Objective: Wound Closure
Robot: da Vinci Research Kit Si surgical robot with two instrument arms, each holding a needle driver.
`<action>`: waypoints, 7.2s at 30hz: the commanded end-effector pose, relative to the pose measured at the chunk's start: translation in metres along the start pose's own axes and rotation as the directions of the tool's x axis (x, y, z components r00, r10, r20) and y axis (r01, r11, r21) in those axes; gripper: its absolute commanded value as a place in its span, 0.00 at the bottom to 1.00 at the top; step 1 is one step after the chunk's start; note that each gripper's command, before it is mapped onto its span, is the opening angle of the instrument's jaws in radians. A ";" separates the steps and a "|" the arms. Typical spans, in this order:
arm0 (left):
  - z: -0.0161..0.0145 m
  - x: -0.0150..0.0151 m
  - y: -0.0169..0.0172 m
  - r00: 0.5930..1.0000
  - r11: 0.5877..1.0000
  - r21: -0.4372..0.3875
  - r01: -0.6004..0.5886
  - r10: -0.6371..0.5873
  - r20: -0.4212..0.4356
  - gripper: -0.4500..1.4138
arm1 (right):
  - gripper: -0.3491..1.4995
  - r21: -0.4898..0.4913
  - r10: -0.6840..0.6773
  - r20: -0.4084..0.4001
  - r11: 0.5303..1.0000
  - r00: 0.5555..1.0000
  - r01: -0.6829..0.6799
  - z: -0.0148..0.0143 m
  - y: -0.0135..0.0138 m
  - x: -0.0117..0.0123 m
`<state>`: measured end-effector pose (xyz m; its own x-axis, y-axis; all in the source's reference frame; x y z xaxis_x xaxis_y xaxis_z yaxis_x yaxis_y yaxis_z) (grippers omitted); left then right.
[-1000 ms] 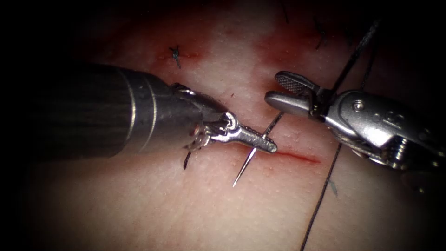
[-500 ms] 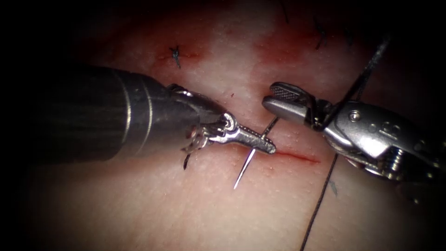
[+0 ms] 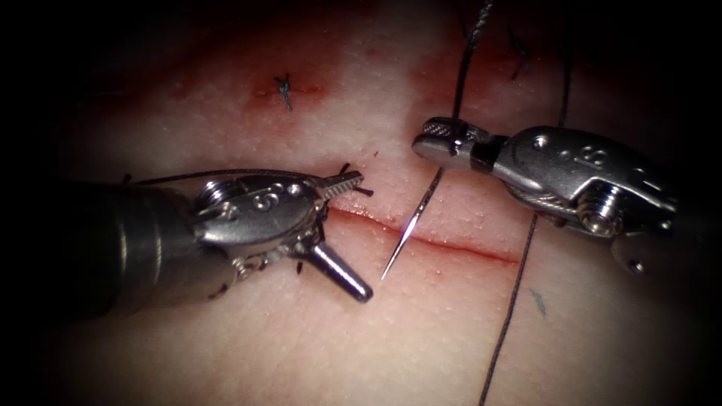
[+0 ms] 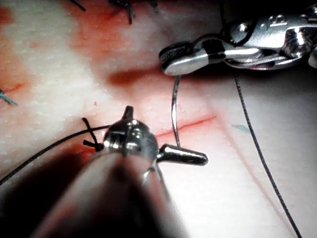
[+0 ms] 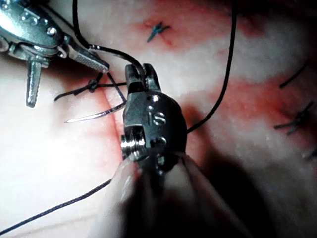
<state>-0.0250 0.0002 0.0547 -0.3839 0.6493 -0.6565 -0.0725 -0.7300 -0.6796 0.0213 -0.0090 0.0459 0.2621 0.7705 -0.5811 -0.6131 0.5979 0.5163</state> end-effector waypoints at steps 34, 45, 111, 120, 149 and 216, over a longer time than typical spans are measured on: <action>0.0086 -0.0117 0.0010 0.955 0.997 0.060 -0.049 0.029 0.296 0.67 | 0.00 -0.199 -0.517 -0.227 0.854 0.825 0.481 0.0047 0.0039 0.0014; 0.0072 -0.0150 0.0004 0.939 0.997 0.075 -0.003 -0.023 0.342 0.66 | 0.00 -0.240 -0.596 -0.219 0.800 0.772 0.550 0.0066 0.0035 0.0002; 0.0062 -0.0129 0.0008 0.942 0.996 0.089 0.013 -0.042 0.334 0.66 | 0.00 -0.271 -0.694 -0.202 0.718 0.692 0.641 0.0054 0.0012 -0.0008; 0.0061 -0.0129 0.0008 0.942 0.996 0.089 0.012 -0.041 0.334 0.65 | 0.00 -0.270 -0.695 -0.197 0.717 0.691 0.643 0.0061 0.0016 -0.0018; 0.0059 -0.0129 0.0008 0.942 0.996 0.087 0.018 -0.046 0.334 0.64 | 0.00 -0.231 -0.651 -0.267 0.759 0.711 0.609 0.0063 0.0011 -0.0050; 0.0075 -0.0166 -0.0016 0.925 0.992 0.125 -0.008 -0.040 0.378 0.61 | 0.00 0.035 -0.148 -0.116 0.988 0.982 0.153 0.0089 0.0006 -0.0074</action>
<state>-0.0246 -0.0107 0.0687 -0.7013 0.5484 -0.4556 -0.1849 -0.7570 -0.6267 0.0246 -0.0119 0.0557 0.2562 0.6520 -0.7136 -0.5456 0.7070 0.4500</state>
